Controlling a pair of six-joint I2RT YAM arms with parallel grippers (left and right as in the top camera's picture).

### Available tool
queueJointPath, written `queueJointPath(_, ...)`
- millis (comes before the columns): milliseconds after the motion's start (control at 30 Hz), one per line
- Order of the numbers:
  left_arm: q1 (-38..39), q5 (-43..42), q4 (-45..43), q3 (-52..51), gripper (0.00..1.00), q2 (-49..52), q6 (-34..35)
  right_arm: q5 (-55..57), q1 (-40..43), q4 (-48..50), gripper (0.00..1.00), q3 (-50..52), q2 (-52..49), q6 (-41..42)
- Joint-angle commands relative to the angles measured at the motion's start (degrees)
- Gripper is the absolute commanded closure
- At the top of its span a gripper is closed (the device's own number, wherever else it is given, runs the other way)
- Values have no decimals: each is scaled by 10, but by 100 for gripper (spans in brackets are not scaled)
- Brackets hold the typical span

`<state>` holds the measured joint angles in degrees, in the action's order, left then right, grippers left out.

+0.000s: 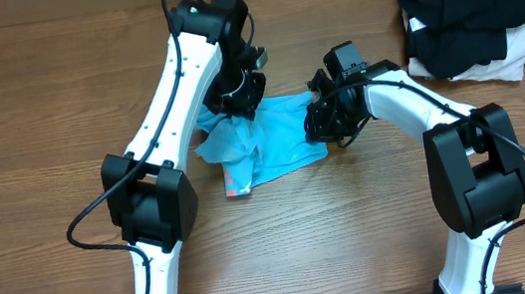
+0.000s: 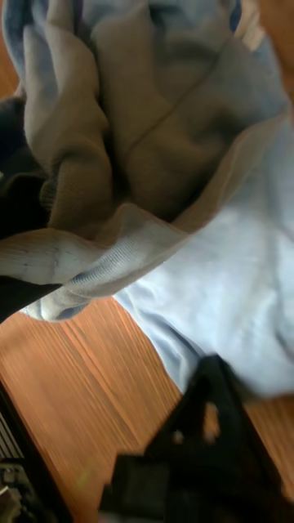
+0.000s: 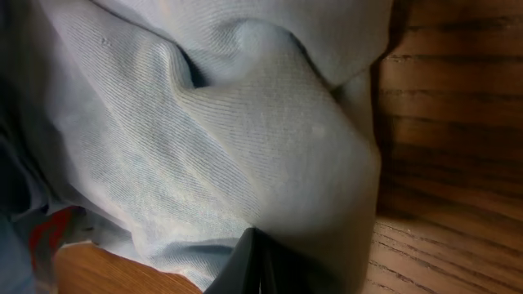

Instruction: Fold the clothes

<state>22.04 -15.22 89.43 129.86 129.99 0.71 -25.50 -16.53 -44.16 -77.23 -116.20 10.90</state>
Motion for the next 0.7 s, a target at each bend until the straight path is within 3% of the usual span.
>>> queueJointPath(0,4,-40,-8,22,96,0,12,-1,3,2,96,3,10,3)
queueJointPath(300,27,-69,-57,22,91,0,12,-1,3,0,96,3,10,3)
queueJointPath(467,43,-69,-79,13,78,0,12,-1,3,-3,96,3,10,3)
queueJointPath(567,46,-69,-90,-3,65,0,13,-1,3,-2,96,3,10,3)
queueJointPath(633,48,-72,-97,-15,45,0,13,-1,3,-2,96,3,10,3)
queueJointPath(667,49,-75,-103,-21,27,0,13,-1,3,-2,96,3,10,3)
